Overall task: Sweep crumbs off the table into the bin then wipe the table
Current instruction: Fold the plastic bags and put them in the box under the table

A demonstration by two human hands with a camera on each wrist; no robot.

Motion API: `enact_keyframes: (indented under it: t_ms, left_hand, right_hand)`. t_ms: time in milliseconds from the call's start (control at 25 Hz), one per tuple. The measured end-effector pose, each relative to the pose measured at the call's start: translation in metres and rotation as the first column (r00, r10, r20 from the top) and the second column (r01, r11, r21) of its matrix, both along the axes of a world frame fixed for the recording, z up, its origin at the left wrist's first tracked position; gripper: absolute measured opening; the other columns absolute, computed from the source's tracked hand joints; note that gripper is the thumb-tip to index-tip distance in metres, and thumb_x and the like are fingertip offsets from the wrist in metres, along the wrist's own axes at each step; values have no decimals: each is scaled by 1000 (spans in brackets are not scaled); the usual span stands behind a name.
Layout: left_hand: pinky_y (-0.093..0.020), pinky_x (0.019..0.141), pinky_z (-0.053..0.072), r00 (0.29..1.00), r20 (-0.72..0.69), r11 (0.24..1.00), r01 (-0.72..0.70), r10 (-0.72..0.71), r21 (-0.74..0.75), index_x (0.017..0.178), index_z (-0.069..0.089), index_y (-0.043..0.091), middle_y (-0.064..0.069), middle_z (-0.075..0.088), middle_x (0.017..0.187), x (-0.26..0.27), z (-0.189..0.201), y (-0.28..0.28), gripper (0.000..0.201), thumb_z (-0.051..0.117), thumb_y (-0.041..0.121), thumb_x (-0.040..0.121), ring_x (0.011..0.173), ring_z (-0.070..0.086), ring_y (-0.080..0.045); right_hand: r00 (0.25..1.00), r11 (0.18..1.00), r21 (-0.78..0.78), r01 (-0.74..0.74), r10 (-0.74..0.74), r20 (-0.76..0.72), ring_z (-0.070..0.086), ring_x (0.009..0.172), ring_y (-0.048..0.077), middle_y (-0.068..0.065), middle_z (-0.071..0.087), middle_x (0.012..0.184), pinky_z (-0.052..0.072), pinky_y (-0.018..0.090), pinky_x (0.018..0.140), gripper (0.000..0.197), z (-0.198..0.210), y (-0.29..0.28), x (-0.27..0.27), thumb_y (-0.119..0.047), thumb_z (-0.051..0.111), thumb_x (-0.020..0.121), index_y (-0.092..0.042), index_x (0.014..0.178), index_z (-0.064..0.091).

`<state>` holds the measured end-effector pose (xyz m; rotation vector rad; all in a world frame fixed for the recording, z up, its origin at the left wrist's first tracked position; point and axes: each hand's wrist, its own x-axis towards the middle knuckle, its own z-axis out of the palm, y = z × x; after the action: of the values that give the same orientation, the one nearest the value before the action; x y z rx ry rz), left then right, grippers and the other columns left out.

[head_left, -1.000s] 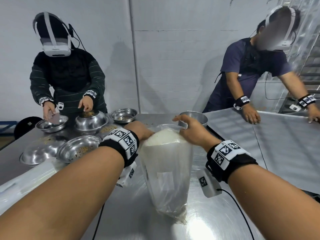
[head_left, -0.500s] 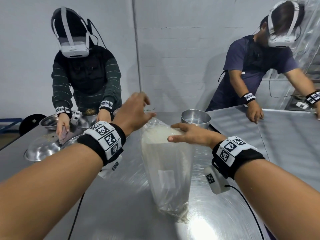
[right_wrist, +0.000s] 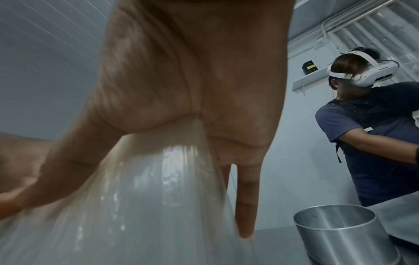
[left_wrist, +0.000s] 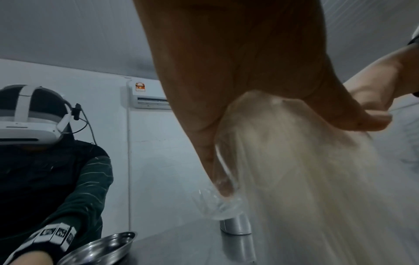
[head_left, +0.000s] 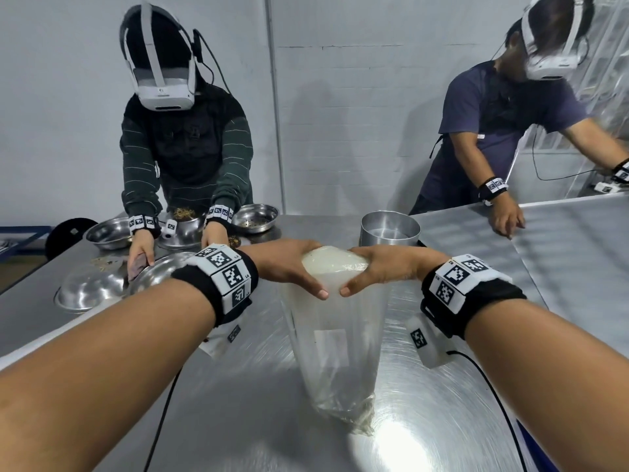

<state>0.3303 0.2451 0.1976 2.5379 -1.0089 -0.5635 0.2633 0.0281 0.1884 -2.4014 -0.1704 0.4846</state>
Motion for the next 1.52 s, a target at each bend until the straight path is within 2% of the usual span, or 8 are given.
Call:
enact_keyframes:
  t_ms: [240,480,640,800,960,1080,1240,1520]
  left_hand:
    - [-24,97,43,987,-43,920,-159,154,-358,144,39,30,5,53,132,5,-27,9,105,88,54,54,117,53,-13]
    - [-19,87,46,915,-254,610,-399,313,-685,142,43,19,2,53,131,4,-69,4,98,92,34,58,114,56,-15]
    - [-49,101,48,886,-454,597,-416,96,-686,136,49,9,-15,63,127,16,-78,1,90,94,23,60,116,61,-31]
    - [-44,98,51,903,-427,599,-313,-52,-737,135,52,9,-19,63,125,7,-73,2,69,79,2,72,115,62,-32]
    - [-35,91,55,896,-369,413,-442,249,-796,135,45,23,1,66,120,-16,-110,-4,82,88,31,66,109,65,-14]
    - [-10,82,49,863,-309,366,-459,400,-809,139,39,22,12,64,112,-33,-128,-16,68,77,28,82,102,63,0]
    - [-2,76,45,855,-286,364,-456,432,-812,136,43,18,15,64,106,-28,-120,-28,60,72,29,85,96,61,5]
    - [-33,96,52,886,-247,368,-397,393,-841,134,48,21,9,68,112,-1,-80,-33,71,74,50,75,105,65,-9]
  right_hand:
    - [975,940,313,137,-183,124,60,111,7,-10,65,118,46,20,95,71,-18,-8,-2,-32,85,69,-31,131,52]
    - [913,658,721,219,-399,86,63,114,17,1,68,121,44,43,106,75,-60,-8,2,-29,89,61,-24,129,59]
    - [973,658,745,109,-224,56,59,120,25,7,65,126,38,50,109,60,-68,-9,0,-21,81,75,-16,130,59]
    - [987,662,748,55,-148,59,57,122,28,11,62,129,42,48,106,60,-71,-12,-3,-8,77,78,-13,134,54]
    - [892,548,819,170,-439,109,64,111,32,11,69,116,51,48,95,52,-89,11,-14,-7,77,79,-11,126,57]
    - [781,512,831,217,-602,167,67,106,23,7,70,114,53,47,93,49,-107,30,-15,-17,77,81,-15,125,55]
    - [706,497,835,237,-679,204,66,105,17,4,69,113,51,46,96,42,-100,37,-9,-21,73,85,-15,123,56]
    - [676,540,832,128,-661,325,65,103,9,-5,67,109,53,31,91,31,-61,29,7,-21,70,87,-28,113,55]
